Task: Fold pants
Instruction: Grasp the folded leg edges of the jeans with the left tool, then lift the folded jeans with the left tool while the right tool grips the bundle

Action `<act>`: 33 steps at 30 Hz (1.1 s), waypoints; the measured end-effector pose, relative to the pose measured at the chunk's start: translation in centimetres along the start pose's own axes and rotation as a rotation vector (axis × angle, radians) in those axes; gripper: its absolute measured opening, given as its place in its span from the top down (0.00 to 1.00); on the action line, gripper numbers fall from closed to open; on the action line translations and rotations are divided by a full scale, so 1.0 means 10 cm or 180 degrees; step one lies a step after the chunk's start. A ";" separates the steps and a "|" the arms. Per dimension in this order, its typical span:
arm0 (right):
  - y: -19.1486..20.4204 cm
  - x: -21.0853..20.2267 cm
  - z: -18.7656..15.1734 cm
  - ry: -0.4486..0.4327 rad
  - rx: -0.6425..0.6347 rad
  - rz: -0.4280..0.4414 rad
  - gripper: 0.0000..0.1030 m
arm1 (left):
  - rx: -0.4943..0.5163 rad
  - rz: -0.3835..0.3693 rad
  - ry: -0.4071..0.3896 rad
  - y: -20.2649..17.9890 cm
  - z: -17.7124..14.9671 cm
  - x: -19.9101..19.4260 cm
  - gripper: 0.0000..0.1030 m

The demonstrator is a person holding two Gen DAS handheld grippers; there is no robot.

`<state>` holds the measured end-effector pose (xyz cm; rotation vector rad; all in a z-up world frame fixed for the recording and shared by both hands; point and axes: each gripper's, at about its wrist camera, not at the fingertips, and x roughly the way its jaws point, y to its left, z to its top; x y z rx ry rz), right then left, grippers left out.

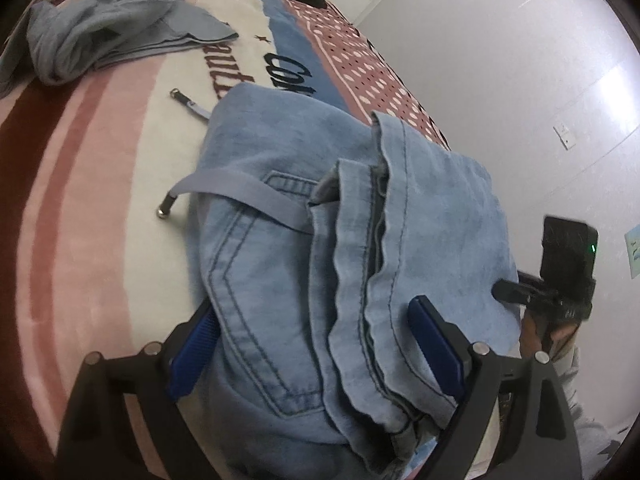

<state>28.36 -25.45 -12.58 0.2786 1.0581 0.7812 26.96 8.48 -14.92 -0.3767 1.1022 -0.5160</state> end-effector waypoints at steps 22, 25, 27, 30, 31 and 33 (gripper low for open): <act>0.26 0.07 -0.03 -0.0115 0.0017 0.0178 0.71 | 0.0347 0.0601 -0.0579 -0.56 -0.19 -0.37 0.83; 0.35 -0.03 -0.05 -0.0160 -0.0021 0.0227 0.72 | 0.0451 0.0597 -0.0664 -0.67 -0.20 -0.50 0.84; 0.45 -0.10 -0.05 -0.0198 -0.0088 0.0233 0.73 | 0.0513 0.0643 -0.0706 -0.75 -0.21 -0.57 0.84; 0.56 -0.16 -0.05 -0.0251 -0.0151 0.0235 0.73 | 0.0589 0.0702 -0.0802 -0.82 -0.23 -0.70 0.84; 0.58 -0.18 -0.04 -0.0266 -0.0162 0.0242 0.73 | 0.0608 0.0711 -0.0829 -0.84 -0.23 -0.75 0.84; 0.66 -0.22 -0.01 -0.0298 -0.0201 0.0254 0.73 | 0.0629 0.0723 -0.0879 -0.85 -0.24 -0.85 0.84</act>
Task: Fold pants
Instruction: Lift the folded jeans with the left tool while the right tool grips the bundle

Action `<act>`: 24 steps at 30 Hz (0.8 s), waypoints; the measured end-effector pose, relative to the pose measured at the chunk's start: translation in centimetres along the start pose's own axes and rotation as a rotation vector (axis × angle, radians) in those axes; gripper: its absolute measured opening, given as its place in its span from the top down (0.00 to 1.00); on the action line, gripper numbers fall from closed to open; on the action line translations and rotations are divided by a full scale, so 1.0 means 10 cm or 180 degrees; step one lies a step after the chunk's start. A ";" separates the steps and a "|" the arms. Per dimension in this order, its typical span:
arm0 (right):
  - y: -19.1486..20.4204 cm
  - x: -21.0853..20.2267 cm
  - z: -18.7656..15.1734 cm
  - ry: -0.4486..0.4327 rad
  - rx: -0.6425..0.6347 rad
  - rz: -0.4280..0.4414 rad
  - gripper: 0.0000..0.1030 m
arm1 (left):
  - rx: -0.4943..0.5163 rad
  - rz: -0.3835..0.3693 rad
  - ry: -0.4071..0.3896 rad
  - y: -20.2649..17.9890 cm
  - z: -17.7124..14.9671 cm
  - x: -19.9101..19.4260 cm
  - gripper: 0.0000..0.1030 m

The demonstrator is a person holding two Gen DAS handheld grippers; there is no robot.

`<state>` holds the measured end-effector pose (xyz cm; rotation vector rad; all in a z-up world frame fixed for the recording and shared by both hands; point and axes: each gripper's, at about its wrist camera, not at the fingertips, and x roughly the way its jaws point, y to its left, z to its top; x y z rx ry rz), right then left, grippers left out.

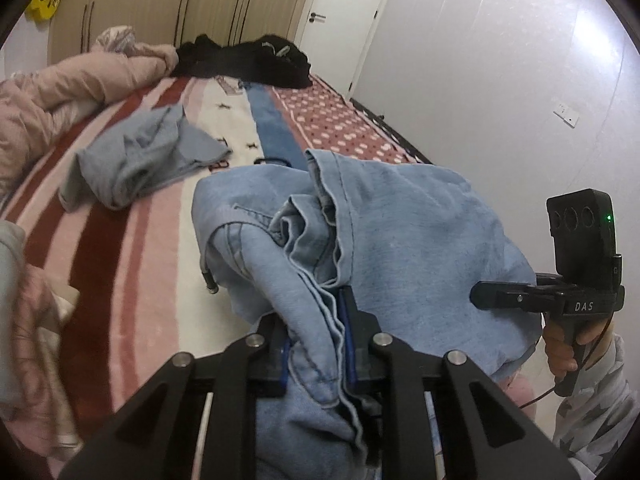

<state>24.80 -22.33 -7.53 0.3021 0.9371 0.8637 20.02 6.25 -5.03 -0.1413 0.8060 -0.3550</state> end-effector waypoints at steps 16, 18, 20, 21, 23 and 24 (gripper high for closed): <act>0.98 0.23 0.24 -0.0058 -0.0401 0.0134 0.73 | -0.0128 0.0121 -0.0356 0.64 0.05 -1.01 0.85; 1.17 0.33 0.30 -0.0063 -0.0463 0.0182 0.73 | -0.0155 0.0163 -0.0396 0.78 0.08 -1.17 0.85; 1.34 0.43 0.35 -0.0067 -0.0509 0.0222 0.73 | -0.0166 0.0215 -0.0438 0.91 0.10 -1.33 0.85; 1.40 0.47 0.38 -0.0064 -0.0527 0.0240 0.73 | -0.0166 0.0241 -0.0454 0.95 0.10 -1.38 0.85; 1.58 0.60 0.44 -0.0052 -0.0585 0.0286 0.73 | -0.0178 0.0332 -0.0487 1.06 0.11 -1.51 0.85; 1.66 0.66 0.47 -0.0049 -0.0615 0.0303 0.73 | -0.0189 0.0373 -0.0498 1.12 0.11 -1.56 0.85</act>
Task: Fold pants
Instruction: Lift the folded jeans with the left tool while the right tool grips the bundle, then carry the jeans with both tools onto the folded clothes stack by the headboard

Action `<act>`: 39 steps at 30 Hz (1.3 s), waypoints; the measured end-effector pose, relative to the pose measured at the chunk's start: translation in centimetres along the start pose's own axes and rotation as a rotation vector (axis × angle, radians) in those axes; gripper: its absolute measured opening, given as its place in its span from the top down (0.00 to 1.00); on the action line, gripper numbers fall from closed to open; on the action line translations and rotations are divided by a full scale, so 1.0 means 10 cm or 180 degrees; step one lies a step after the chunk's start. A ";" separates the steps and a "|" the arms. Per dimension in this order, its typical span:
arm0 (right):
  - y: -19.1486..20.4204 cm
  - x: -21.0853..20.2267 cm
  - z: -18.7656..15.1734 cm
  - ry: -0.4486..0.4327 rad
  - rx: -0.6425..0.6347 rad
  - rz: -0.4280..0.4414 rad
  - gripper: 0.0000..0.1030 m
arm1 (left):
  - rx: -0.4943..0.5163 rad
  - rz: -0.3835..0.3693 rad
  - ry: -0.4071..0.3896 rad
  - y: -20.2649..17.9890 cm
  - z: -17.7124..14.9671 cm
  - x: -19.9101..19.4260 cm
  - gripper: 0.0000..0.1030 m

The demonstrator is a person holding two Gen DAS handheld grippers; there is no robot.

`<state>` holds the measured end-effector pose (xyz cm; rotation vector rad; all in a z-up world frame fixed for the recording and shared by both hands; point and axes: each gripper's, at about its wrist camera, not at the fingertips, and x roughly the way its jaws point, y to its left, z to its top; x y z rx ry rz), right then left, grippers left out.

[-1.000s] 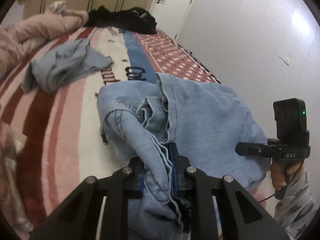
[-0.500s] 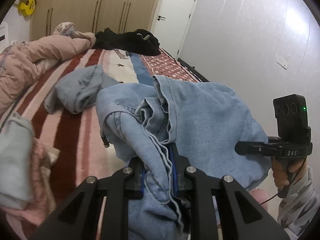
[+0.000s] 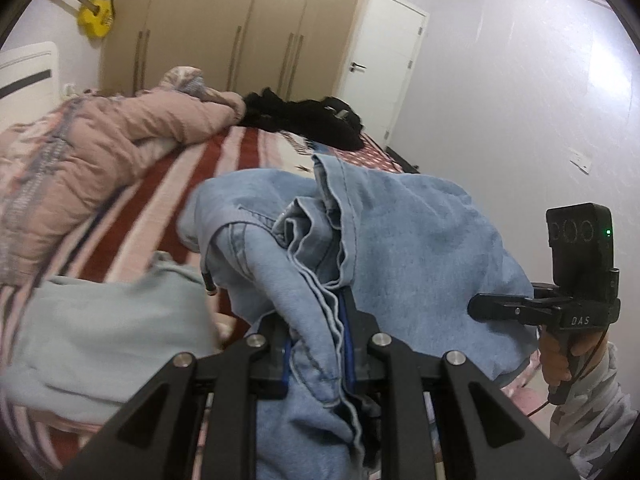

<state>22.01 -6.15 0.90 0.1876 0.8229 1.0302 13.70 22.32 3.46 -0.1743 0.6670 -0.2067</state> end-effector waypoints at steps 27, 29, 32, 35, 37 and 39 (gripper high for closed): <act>1.03 1.92 0.73 0.0337 -0.0184 0.0263 0.73 | -0.0535 0.0493 0.0129 2.03 0.24 -0.45 0.85; 1.03 2.07 0.75 0.0385 -0.0143 0.0266 0.73 | -0.0597 0.0524 0.0176 2.19 0.25 -0.39 0.85; 1.03 2.30 0.78 0.0470 -0.0109 0.0256 0.73 | -0.0699 0.0557 0.0245 2.39 0.25 -0.31 0.85; 1.03 2.51 0.79 0.0562 -0.0079 0.0240 0.73 | -0.0760 0.0581 0.0317 2.56 0.22 -0.20 0.85; 1.01 2.61 0.77 0.0624 -0.0053 0.0225 0.73 | -0.0804 0.0562 0.0383 2.64 0.19 -0.12 0.85; 0.98 2.69 0.75 0.0660 -0.0026 0.0211 0.73 | -0.0831 0.0548 0.0461 2.72 0.15 -0.04 0.85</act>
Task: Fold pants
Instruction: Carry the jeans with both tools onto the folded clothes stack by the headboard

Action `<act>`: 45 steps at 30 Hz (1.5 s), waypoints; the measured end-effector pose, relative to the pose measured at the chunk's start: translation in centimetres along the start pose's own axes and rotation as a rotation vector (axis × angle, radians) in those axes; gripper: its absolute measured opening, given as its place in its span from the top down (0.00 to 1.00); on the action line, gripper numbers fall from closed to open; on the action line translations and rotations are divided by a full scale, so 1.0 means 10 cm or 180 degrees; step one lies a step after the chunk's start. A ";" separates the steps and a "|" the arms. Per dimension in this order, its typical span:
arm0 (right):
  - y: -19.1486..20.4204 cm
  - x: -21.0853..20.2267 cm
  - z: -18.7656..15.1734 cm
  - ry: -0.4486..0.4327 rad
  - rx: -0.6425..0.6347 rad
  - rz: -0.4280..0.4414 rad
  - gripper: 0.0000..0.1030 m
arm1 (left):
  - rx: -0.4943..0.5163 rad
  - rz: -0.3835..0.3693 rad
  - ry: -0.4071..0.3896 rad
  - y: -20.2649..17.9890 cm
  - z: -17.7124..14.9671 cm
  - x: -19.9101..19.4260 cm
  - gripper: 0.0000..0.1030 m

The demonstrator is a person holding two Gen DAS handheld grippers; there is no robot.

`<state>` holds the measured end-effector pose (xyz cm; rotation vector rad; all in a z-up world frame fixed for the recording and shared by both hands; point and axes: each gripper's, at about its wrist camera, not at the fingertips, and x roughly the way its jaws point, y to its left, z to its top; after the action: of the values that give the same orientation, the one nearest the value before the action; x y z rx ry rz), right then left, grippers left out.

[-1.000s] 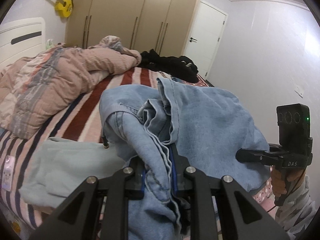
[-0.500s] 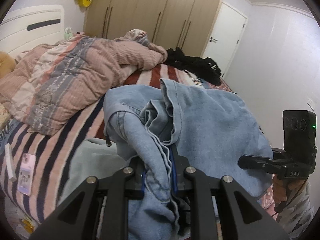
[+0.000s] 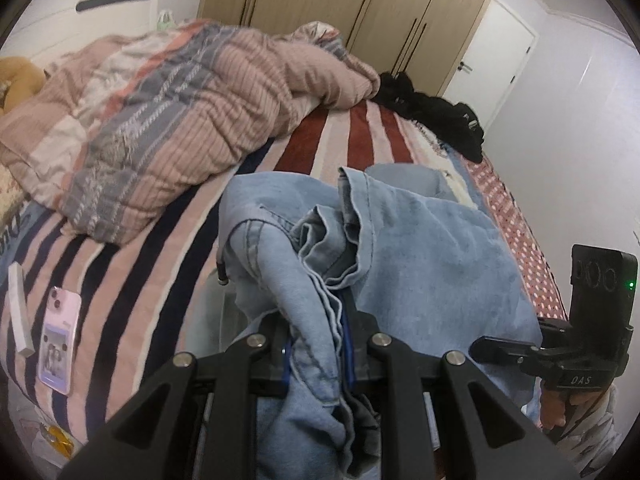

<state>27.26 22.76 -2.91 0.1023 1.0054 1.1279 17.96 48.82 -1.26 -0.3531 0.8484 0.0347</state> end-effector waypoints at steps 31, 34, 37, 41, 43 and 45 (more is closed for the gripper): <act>0.21 -0.46 -0.06 -0.0449 -0.0741 -0.0583 0.66 | 0.0336 -0.0107 -0.0181 -0.13 0.00 -0.09 0.63; 0.27 -0.39 -0.03 -0.0468 -0.0894 -0.0501 0.66 | 0.0339 -0.0079 -0.0023 -0.12 -0.05 0.15 0.63; 0.26 -0.24 -0.02 -0.0393 -0.1009 -0.0520 0.66 | 0.0224 0.0037 0.0127 0.04 -0.12 0.35 0.64; 0.09 -0.04 -0.08 -0.0202 -0.0991 -0.0495 0.68 | 0.0011 -0.0139 0.0144 0.27 -0.22 0.45 0.64; -0.01 0.04 -0.12 -0.0136 -0.0965 -0.0508 0.68 | -0.0009 -0.0227 0.0108 0.29 -0.25 0.44 0.64; -0.12 0.09 -0.15 -0.0091 -0.0879 -0.0496 0.68 | 0.0055 -0.0260 0.0102 0.27 -0.29 0.43 0.64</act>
<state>27.05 22.35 -4.98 -0.1784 0.8092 1.1078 18.32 49.94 -6.99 -0.3727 0.8647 -0.0542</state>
